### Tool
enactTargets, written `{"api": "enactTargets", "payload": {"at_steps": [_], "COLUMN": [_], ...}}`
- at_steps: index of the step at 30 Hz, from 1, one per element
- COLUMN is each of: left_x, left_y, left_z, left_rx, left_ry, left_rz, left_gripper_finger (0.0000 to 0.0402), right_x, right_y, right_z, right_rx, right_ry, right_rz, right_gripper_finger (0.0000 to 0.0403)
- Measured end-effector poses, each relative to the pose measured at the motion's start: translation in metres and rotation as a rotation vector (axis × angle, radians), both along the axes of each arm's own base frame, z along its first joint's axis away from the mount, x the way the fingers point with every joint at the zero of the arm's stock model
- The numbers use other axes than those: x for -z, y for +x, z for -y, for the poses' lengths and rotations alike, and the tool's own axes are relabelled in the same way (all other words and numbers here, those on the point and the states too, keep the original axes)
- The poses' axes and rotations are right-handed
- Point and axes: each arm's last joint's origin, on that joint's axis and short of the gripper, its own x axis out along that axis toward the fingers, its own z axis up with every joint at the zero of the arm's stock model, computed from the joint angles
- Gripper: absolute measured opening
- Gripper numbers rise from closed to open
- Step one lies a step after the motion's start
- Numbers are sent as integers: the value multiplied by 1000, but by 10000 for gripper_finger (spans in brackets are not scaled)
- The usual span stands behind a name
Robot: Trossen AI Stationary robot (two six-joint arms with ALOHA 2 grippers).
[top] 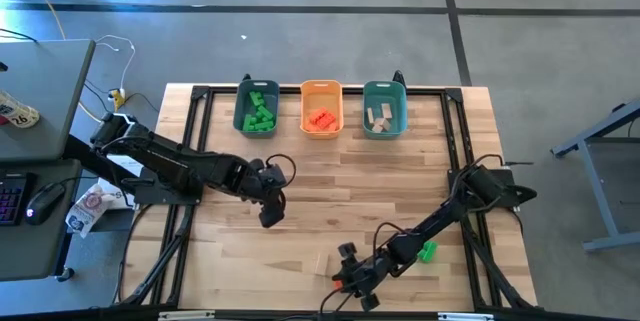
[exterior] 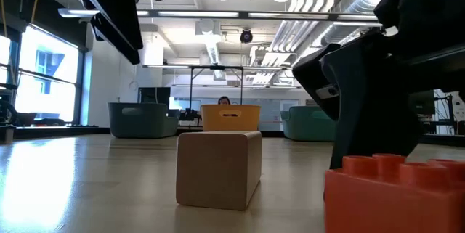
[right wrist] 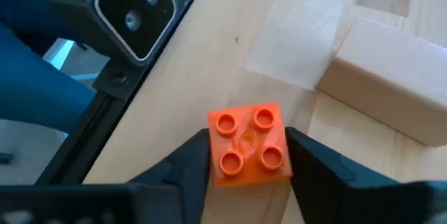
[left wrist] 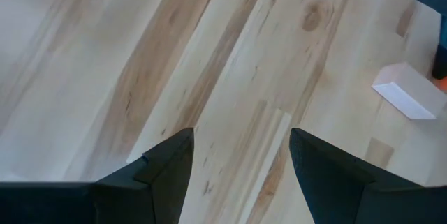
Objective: Sort & place blocks by color
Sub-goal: Put the orange game piece into the yellow bin
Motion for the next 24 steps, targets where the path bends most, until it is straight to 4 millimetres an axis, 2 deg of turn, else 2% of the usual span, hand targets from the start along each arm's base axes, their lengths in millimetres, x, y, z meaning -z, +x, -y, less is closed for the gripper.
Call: {"api": "enactTargets", "payload": {"at_steps": [4, 17, 24], "left_x": [0, 0, -1], "left_y": [0, 0, 1], "left_z": [-1, -1, 7], "left_rx": [-9, -25, -1], "left_ry": [18, 17, 15], "left_rz": [3, 8, 30], "left_gripper_finger": [223, 223, 223], "right_x": [-1, -4, -30], "right_y": [0, 0, 1], "right_z": [0, 0, 5], "right_rx": [36, 151, 214], "right_ry": [35, 105, 40], "right_rz": [-16, -34, 89], "right_gripper_finger": [115, 114, 114]}}
